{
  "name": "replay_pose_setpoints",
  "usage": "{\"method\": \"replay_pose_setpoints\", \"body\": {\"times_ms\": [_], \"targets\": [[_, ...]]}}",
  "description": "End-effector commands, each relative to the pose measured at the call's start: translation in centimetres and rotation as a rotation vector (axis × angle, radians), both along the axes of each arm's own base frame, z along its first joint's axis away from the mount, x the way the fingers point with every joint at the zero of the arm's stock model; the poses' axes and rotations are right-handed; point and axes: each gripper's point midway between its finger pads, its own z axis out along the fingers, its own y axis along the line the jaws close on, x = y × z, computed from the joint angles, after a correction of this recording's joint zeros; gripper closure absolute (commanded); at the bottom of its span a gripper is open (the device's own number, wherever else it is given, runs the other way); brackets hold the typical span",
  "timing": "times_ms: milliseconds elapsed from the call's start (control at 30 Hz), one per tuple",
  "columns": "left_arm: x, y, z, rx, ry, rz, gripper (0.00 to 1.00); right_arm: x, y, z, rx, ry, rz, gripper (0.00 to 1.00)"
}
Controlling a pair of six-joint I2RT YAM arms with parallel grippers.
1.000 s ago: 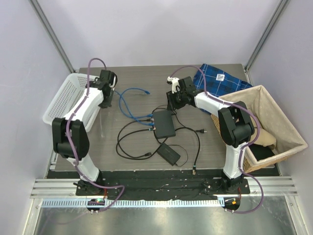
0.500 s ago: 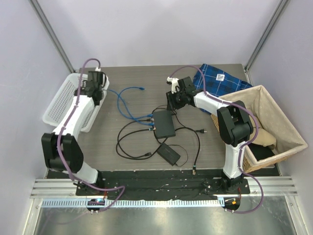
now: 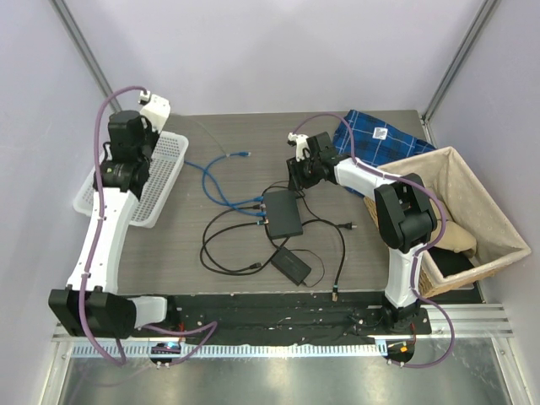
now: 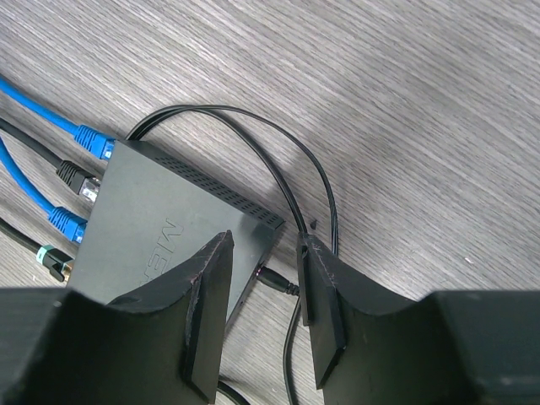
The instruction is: Pull the plug from the switch port
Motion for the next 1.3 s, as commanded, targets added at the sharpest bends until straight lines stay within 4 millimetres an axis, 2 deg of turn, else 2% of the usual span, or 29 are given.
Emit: {"method": "replay_pose_setpoints", "body": {"times_ms": [0, 33, 100, 133, 167, 200, 233, 267, 300, 333, 367, 400, 433, 500, 533, 633, 667, 700, 733, 767, 900, 933, 967, 1000, 1033, 1067, 1167, 1200, 1267], "targets": [[3.9, -5.0, 3.5, -0.308, -0.152, -0.133, 1.0, 0.7, 0.5, 1.8, 0.026, -0.043, -0.003, 0.56], [4.6, -6.4, 3.8, -0.345, -0.152, -0.177, 1.0, 0.8, 0.4, 1.8, 0.025, -0.044, -0.008, 0.56], [6.9, -9.3, 1.7, -0.414, -0.089, -0.262, 1.0, 1.0, 0.3, 1.9, 0.025, -0.05, -0.015, 0.55], [7.7, -10.7, 2.0, -0.422, -0.092, -0.291, 1.0, 1.1, 0.4, 2.3, 0.027, -0.058, -0.017, 0.56], [8.6, -11.5, 2.0, -0.422, -0.097, -0.312, 1.0, 1.1, 0.3, 2.4, 0.025, -0.062, -0.018, 0.55], [10.1, -12.9, -0.1, -0.43, -0.047, -0.345, 1.0, 1.2, 0.1, 2.5, 0.021, -0.066, -0.023, 0.55], [10.9, -13.9, 0.7, -0.423, -0.062, -0.379, 1.0, 1.2, -0.1, 2.7, 0.014, -0.075, -0.03, 0.55], [11.9, -14.6, 0.2, -0.425, -0.06, -0.399, 1.0, 1.2, -0.1, 2.9, 0.015, -0.08, -0.028, 0.55], [13.3, -15.3, -2.1, -0.428, -0.011, -0.41, 1.0, 1.1, -0.3, 3.0, 0.009, -0.081, -0.026, 0.54], [14.4, -15.8, -1.8, -0.426, -0.018, -0.428, 1.0, 1.0, -0.5, 2.8, 0.008, -0.077, -0.027, 0.54], [15.2, -16.1, -2.7, -0.422, 0.001, -0.434, 1.0, 0.9, -0.5, 2.9, 0.007, -0.076, -0.027, 0.54], [16.8, -16.4, -6.4, -0.411, 0.073, -0.43, 1.0, 0.9, -0.7, 3.0, 0.006, -0.077, -0.031, 0.54], [17.9, -16.8, -5.9, -0.392, 0.067, -0.458, 1.0, 0.7, -0.8, 2.8, 0.001, -0.075, -0.027, 0.54], [19.7, -16.9, -8.0, -0.355, 0.103, -0.467, 1.0, 0.6, -0.9, 3.0, 0.0, -0.08, -0.026, 0.54], [21.3, -17.2, -9.2, -0.352, 0.112, -0.479, 1.0, 0.4, -1.0, 3.0, -0.002, -0.079, -0.027, 0.54], [24.4, -18.2, -11.2, -0.342, 0.121, -0.504, 1.0, 0.3, -1.3, 3.2, -0.01, -0.082, -0.028, 0.54], [25.0, -17.9, -11.8, -0.343, 0.13, -0.479, 1.0, 0.3, -1.5, 3.3, -0.013, -0.083, -0.03, 0.54], [25.7, -17.9, -12.2, -0.341, 0.129, -0.466, 1.0, 0.3, -1.7, 3.4, -0.014, -0.085, -0.035, 0.54], [26.6, -18.0, -11.1, -0.338, 0.095, -0.458, 1.0, 0.1, -1.7, 3.3, -0.015, -0.082, -0.035, 0.54], [27.2, -18.0, -13.7, -0.331, 0.137, -0.439, 1.0, 0.2, -1.9, 3.3, -0.018, -0.082, -0.037, 0.54], [28.2, -18.6, -16.6, -0.187, 0.151, -0.443, 1.0, 0.0, -2.1, 3.1, -0.021, -0.077, -0.038, 0.54], [28.0, -18.4, -18.2, -0.147, 0.174, -0.431, 1.0, 0.1, -2.0, 3.2, -0.019, -0.08, -0.036, 0.54], [28.7, -18.3, -18.1, -0.103, 0.139, -0.416, 0.99, 0.1, -2.1, 3.2, -0.021, -0.081, -0.038, 0.54], [28.7, -18.0, -19.2, -0.038, 0.148, -0.394, 0.91, 0.2, -2.0, 3.4, -0.019, -0.084, -0.035, 0.54], [29.2, -17.8, -19.0, -0.017, 0.121, -0.379, 0.79, 0.3, -2.0, 3.4, -0.022, -0.088, -0.037, 0.54], [29.4, -17.6, -19.3, -0.007, 0.115, -0.363, 0.44, 0.3, -2.0, 3.3, -0.024, -0.085, -0.038, 0.53], [29.2, -18.0, -17.2, -0.013, 0.061, -0.312, 0.2, 0.3, -2.3, 3.4, -0.051, -0.084, -0.025, 0.54], [28.2, -18.9, -14.9, -0.045, 0.035, -0.329, 0.16, 0.3, -2.7, 3.5, -0.072, -0.097, -0.008, 0.54], [26.7, -19.9, -12.3, -0.14, -0.001, -0.332, 0.14, 0.3, -3.3, 4.7, -0.076, -0.122, 0.013, 0.51]]}}
